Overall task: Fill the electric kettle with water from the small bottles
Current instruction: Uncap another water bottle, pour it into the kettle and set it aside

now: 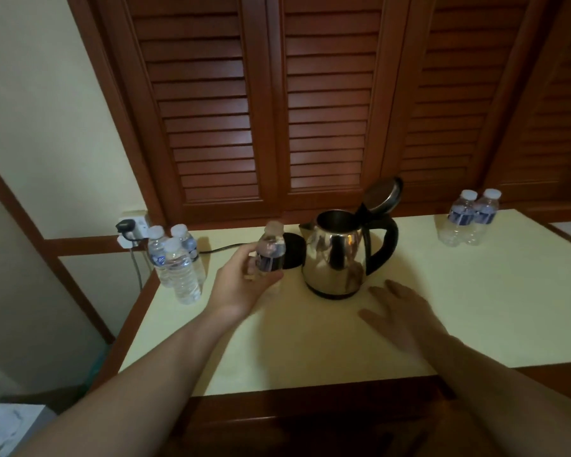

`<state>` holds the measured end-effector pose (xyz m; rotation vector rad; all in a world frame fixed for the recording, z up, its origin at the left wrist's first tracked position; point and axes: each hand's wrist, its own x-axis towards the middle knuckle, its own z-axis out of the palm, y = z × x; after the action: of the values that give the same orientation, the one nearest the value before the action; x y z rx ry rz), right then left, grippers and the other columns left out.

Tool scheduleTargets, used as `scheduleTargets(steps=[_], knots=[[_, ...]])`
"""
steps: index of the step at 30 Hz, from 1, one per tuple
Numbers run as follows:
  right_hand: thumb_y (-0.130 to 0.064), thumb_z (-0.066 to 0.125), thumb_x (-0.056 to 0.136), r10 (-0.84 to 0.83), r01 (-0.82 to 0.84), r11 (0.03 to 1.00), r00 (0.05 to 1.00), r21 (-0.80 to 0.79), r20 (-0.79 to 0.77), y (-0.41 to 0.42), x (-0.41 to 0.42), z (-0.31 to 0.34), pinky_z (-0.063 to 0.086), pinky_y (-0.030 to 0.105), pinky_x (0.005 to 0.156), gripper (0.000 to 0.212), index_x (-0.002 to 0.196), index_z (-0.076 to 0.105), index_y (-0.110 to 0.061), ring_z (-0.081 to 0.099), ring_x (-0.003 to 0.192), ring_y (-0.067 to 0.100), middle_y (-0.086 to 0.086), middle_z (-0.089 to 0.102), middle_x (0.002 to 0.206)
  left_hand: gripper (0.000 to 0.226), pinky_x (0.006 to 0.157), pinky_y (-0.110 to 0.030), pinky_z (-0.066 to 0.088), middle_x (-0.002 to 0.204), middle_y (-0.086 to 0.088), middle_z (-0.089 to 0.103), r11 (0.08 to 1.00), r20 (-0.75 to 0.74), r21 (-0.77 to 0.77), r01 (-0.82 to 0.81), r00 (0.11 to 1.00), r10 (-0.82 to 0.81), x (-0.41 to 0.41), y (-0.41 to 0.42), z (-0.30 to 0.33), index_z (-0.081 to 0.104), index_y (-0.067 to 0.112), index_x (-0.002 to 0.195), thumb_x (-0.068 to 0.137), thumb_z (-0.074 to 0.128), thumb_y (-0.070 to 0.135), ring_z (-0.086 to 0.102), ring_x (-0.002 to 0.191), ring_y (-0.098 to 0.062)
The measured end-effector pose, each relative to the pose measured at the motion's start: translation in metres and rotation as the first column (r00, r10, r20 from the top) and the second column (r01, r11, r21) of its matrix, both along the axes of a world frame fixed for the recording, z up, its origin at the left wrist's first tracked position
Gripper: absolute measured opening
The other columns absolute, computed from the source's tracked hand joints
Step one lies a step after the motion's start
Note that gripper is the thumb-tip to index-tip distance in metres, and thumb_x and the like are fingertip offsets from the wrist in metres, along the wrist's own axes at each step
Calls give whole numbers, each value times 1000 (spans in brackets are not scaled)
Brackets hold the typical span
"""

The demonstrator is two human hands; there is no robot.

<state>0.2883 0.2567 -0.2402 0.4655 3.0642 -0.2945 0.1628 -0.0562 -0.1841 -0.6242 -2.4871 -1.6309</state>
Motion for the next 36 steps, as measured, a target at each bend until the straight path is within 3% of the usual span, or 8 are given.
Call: scheduleTargets(steps=[3,6,10,15,20,24,36], knots=[[-86,14,87,36,-36,999,998,-2,46,4,-3,-4,3,45,129,94,165,5,-34,-3,159,18,-1,-3,174,50,68,-9,47,99,14,76,998,-29,-29,50,998,-51,-7,14,23,63,36,124,81,88,27,68,85,3],[-87,11,87,41,-40,999,998,-10,50,7,-4,-10,-1,47,128,95,164,-2,-34,-10,159,16,-1,-10,173,50,70,-14,52,99,13,75,991,-103,-126,41,993,-54,-15,24,44,62,38,124,80,87,35,68,85,0],[-83,15,90,59,-58,998,998,-22,35,9,-3,-11,-2,48,128,91,165,-1,-33,-11,158,17,-1,-10,173,51,76,-9,45,107,23,70,957,-168,-289,26,983,-78,-26,33,68,62,38,121,78,89,36,65,96,7],[-82,18,91,61,-60,998,998,-34,15,12,-5,-14,-1,48,128,90,165,4,-32,-8,159,18,0,-6,173,62,89,-35,55,115,12,71,871,-227,-490,26,961,-157,-38,40,90,63,30,134,77,89,35,65,103,-10],[-82,18,91,66,-66,997,998,-37,-5,14,-6,-16,0,48,128,90,165,7,-32,-5,159,19,0,-3,174,60,97,-44,50,114,8,68,810,-284,-586,13,933,-220,-50,45,100,65,33,132,77,89,38,60,107,-15],[-81,19,92,65,-65,997,998,-32,-14,14,-6,-16,1,48,128,88,165,7,-33,-4,159,19,0,-2,174,65,98,-44,49,115,6,64,782,-309,-624,-11,922,-234,-59,44,102,61,38,134,75,88,45,57,109,-18],[-81,23,93,53,-55,997,998,-52,-22,12,-5,-13,1,46,128,87,165,10,-33,-3,159,18,0,0,174,67,92,-37,45,107,4,57,733,-339,-680,-25,897,-284,-63,46,113,60,33,139,78,88,42,55,107,-20]])
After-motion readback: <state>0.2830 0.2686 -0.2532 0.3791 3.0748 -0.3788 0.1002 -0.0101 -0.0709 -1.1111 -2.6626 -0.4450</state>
